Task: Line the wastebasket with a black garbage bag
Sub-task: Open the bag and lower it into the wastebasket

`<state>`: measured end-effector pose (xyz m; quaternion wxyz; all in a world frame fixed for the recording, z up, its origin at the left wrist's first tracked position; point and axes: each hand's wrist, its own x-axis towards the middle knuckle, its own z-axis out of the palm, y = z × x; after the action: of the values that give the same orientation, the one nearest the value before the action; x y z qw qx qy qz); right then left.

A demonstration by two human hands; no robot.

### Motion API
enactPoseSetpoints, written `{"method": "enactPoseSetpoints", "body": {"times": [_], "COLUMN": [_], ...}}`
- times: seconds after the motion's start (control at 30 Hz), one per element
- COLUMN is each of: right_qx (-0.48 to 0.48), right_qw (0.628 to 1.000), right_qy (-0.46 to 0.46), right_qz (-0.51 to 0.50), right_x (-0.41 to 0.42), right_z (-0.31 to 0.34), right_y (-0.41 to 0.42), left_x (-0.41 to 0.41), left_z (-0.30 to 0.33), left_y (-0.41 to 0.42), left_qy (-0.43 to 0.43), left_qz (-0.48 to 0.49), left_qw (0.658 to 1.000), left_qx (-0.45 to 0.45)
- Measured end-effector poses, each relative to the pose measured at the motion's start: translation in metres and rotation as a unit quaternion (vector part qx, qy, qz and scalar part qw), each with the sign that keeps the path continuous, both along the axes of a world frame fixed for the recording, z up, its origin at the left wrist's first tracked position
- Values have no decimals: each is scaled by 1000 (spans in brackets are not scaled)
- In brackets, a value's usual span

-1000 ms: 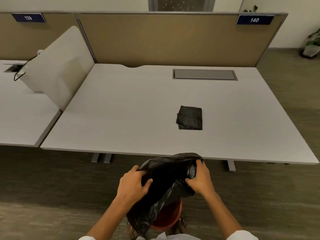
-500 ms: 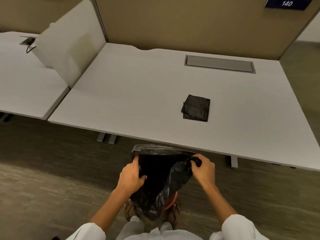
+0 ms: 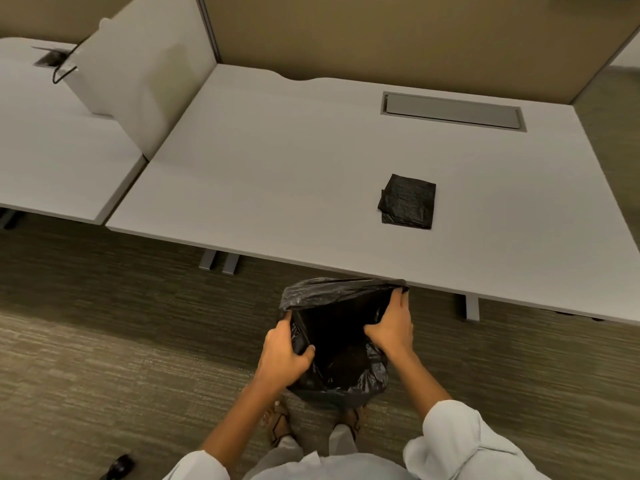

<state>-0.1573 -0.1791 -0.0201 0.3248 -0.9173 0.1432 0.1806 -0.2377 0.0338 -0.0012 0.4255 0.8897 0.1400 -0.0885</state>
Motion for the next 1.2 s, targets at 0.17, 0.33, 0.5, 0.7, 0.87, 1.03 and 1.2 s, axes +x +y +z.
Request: {"method": "enactPoseSetpoints", "body": {"times": [0.17,0.33,0.5,0.7,0.87,1.03,1.2], "right_qx": [-7,5,-31,-62,-109,-152,-128], "right_qw": [993,975,980,989,990,978,990], "right_qy": [-72,-179,-158,-103,-31,38,9], "right_qz": [96,130,116,90,79,139,54], "right_x": [-16,-25,-26,-35,-35,-20,-13], "right_z": [-5,2,-11,-35,-72,-129,-191], "right_y": [0,3,7,13,17,12,-1], "left_x": [6,9,14,9,14,28,31], "left_z": [1,-11,-35,-74,-108,-158,-218], "left_y": [38,71,86,86,79,77,68], "left_qy": [-11,48,47,69,97,157,189], "left_qz": [26,0,-59,-89,-105,-108,-131], "left_qw": [999,998,993,987,981,969,954], "left_qx": [-16,40,92,110,128,160,194]}}
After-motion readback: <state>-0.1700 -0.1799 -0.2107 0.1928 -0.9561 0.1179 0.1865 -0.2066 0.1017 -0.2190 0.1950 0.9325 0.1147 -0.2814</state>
